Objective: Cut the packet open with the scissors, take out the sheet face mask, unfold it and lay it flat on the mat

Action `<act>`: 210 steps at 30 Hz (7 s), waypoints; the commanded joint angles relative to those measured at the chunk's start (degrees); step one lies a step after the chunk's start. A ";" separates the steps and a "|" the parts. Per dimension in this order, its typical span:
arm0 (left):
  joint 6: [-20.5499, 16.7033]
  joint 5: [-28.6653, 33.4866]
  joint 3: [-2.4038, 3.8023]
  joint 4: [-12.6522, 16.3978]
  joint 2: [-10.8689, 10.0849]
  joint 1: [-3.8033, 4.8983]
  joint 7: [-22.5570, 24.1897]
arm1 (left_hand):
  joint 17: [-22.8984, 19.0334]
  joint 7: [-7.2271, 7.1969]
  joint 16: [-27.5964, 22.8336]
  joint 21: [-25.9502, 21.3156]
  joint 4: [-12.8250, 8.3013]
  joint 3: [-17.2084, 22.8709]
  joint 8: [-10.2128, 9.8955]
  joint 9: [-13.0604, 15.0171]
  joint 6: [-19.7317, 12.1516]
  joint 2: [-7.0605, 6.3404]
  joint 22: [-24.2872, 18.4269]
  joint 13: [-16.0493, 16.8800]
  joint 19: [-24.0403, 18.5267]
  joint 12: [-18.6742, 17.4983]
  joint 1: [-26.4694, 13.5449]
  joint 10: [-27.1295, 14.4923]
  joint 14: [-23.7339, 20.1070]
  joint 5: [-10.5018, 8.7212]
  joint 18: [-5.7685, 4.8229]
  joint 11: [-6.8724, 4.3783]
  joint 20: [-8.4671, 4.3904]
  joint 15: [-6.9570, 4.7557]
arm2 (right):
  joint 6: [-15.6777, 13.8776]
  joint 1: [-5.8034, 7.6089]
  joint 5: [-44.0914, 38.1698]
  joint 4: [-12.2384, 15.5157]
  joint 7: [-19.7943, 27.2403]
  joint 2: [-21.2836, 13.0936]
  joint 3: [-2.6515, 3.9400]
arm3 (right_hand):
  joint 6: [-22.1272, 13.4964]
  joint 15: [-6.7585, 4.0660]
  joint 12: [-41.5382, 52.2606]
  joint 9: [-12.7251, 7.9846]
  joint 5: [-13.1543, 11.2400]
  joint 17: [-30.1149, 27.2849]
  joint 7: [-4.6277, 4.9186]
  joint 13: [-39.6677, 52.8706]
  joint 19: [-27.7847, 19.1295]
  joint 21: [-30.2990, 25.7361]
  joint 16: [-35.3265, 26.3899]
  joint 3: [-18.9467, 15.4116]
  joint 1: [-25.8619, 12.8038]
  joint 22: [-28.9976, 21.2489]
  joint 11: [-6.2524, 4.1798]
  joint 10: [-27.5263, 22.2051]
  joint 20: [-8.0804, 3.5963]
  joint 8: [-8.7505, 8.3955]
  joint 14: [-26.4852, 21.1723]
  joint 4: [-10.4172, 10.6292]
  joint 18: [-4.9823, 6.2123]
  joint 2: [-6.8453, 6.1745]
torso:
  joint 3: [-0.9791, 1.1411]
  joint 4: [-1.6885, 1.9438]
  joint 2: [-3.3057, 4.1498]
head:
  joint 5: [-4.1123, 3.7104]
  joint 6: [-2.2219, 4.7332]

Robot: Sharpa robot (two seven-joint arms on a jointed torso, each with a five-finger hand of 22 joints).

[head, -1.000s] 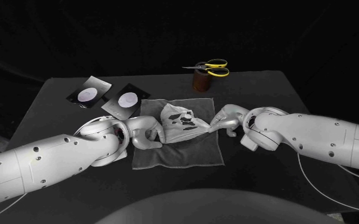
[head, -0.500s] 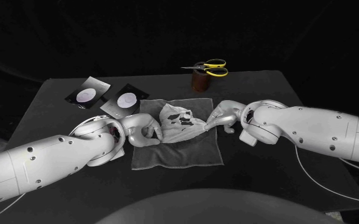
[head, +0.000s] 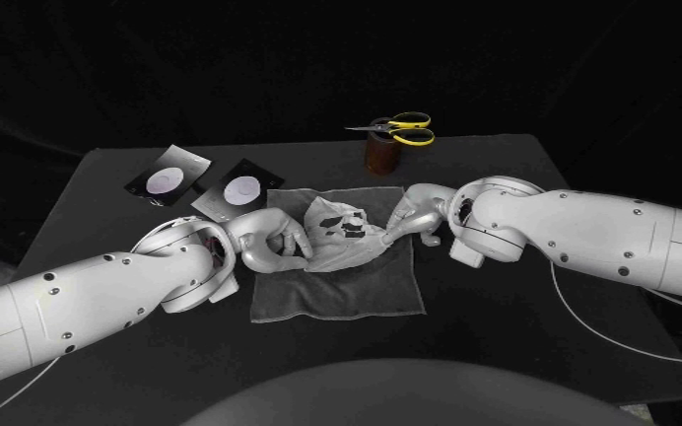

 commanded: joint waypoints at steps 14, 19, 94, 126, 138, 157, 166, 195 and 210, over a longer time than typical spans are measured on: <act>-0.07 18.59 0.58 0.14 0.95 0.28 2.34 | -1.44 1.31 -0.93 -1.37 -0.57 1.07 -1.59 -0.45 -1.46 0.15 -1.04 -3.05 -1.09 -5.16 -1.67 -0.74 0.15 0.15 0.66 1.16 0.71 0.86 | 0.66 0.91 -7.45 -0.94 -3.63 6.19 -0.20 | -2.76 0.15 -0.81 8.02 0.48 15.04 0.61 14.32 0.57 -0.62 0.19 -3.03 -6.66 -0.18 0.40 5.72 0.14 5.16 6.09 9.17 0.62 -3.23 | -0.04 -0.03 0.01 | -0.41 0.00; -0.48 20.70 0.59 -0.17 1.22 0.37 1.83 | -1.45 1.42 -0.94 -1.39 -0.50 1.12 -1.63 -0.45 -1.47 0.31 -1.07 -3.19 -1.05 -5.29 -1.84 -0.46 0.18 0.15 0.67 1.24 0.76 0.92 | 1.14 0.92 -7.81 -1.51 -3.56 8.22 -0.37 | -3.30 0.50 -1.43 7.74 0.86 15.04 1.07 13.91 0.48 -1.00 0.19 -4.41 -7.89 -0.28 0.80 5.59 0.50 4.55 6.09 12.78 0.69 -3.69 | -0.04 0.03 0.00 | -0.49 0.00; 1.94 5.36 0.90 -9.90 18.68 2.62 -20.92 | 5.05 0.14 1.53 6.67 -6.17 12.90 9.42 9.09 -2.21 5.16 7.66 15.38 5.85 7.31 -4.85 12.94 3.16 0.21 -1.50 -0.15 -0.50 -0.39 | -34.88 -13.71 -24.29 2.47 16.20 1.07 -0.94 | -7.09 3.50 -0.71 -0.30 0.35 15.04 5.29 14.40 1.18 0.93 0.19 9.57 7.51 2.54 4.42 5.73 3.12 -4.26 6.09 -1.02 0.42 -4.26 | 0.03 0.03 0.03 | -1.28 0.00; 3.94 -2.43 0.93 -10.24 20.72 2.65 -26.20 | 5.32 -1.99 1.75 7.85 -6.01 7.63 11.36 11.96 -0.31 3.13 8.99 18.45 6.57 9.05 -9.06 14.16 3.25 0.18 -1.78 -1.69 -1.31 -1.59 | -24.48 -14.83 -27.43 1.15 12.33 2.44 -1.01 | -6.55 3.65 -0.79 -0.73 0.16 15.04 5.17 14.34 0.77 0.25 0.19 8.55 5.84 2.28 4.41 5.72 3.18 -4.75 6.09 -0.57 0.54 -4.62 | 0.00 0.02 -0.02 | -1.44 0.00; 5.30 -3.07 0.92 -10.96 22.06 2.64 -27.08 | 5.97 -2.11 2.00 8.34 -1.96 2.55 11.04 12.87 0.10 1.48 9.60 19.50 6.95 9.49 -13.44 14.60 3.43 0.13 -1.97 -1.82 -1.64 -1.77 | -25.15 -14.93 -27.62 1.22 12.02 2.37 -1.01 | -6.48 3.63 -0.93 -0.77 0.16 15.04 5.14 14.25 0.65 0.02 0.19 8.43 5.71 2.17 4.38 5.69 3.18 -4.79 6.09 -0.52 0.59 -4.63 | 0.05 0.01 -0.01 | -1.47 0.00; 7.42 -8.42 0.83 -12.10 23.64 2.63 -30.07 | 7.23 -3.04 2.53 9.30 2.57 -4.36 12.27 15.19 1.46 0.72 10.79 23.35 7.66 11.28 -12.42 16.49 3.73 0.15 -2.25 -2.56 -2.01 -2.36 | -25.21 -14.94 -27.76 1.23 11.23 2.24 -1.01 | -6.43 3.62 -0.92 -0.80 0.17 15.04 5.09 14.26 0.64 0.00 0.19 8.39 5.70 2.17 4.35 5.69 3.17 -4.82 6.09 -0.55 0.60 -4.64 | 0.01 -0.01 -0.02 | -1.61 0.00; 8.21 -11.40 0.78 -11.99 23.81 2.63 -31.16 | 7.61 -3.30 2.68 9.55 3.82 -6.65 13.16 16.05 1.54 0.38 11.10 25.32 7.84 12.35 -12.20 17.41 3.82 0.16 -2.33 -2.80 -2.23 -2.57 | -25.10 -14.94 -27.95 1.27 10.94 2.23 -1.01 | -6.34 3.61 -0.94 -0.81 0.17 15.04 5.05 14.24 0.62 -0.04 0.19 8.34 5.70 2.16 4.32 5.69 3.16 -4.81 6.09 -0.59 0.60 -4.69 | 0.00 0.04 -0.01 | -1.76 0.00; 12.74 -13.82 0.44 -12.21 25.26 2.66 -31.72 | 8.08 -2.96 2.85 9.25 5.70 -7.63 11.07 15.08 -0.26 2.73 10.89 25.69 7.50 12.04 -3.08 16.66 3.87 0.23 -2.26 -2.66 -2.43 -2.57 | -24.96 -14.94 -28.46 1.25 10.24 2.30 -1.02 | -6.02 3.54 -0.98 -0.83 0.17 15.04 4.92 14.22 0.61 -0.07 0.19 8.25 5.79 2.15 4.21 5.68 3.13 -4.76 6.09 -0.76 0.61 -4.76 | -0.01 0.03 -0.02 | -1.92 0.00; 12.11 -9.99 0.50 -10.78 24.42 2.65 -29.91 | 7.70 -0.78 2.71 8.98 -2.24 9.05 7.39 14.24 0.90 2.56 10.64 25.71 7.09 11.23 -1.87 16.11 3.76 0.80 -2.12 -0.89 -0.79 -0.92 | -24.55 -14.94 -28.68 0.97 9.80 2.36 -1.02 | -5.77 3.49 -0.92 -0.84 0.17 15.04 4.83 14.26 0.59 -0.10 0.19 8.23 5.87 2.15 4.13 5.69 3.10 -4.72 6.09 -0.87 0.62 -4.73 | -0.06 0.08 -0.01 | -1.81 0.00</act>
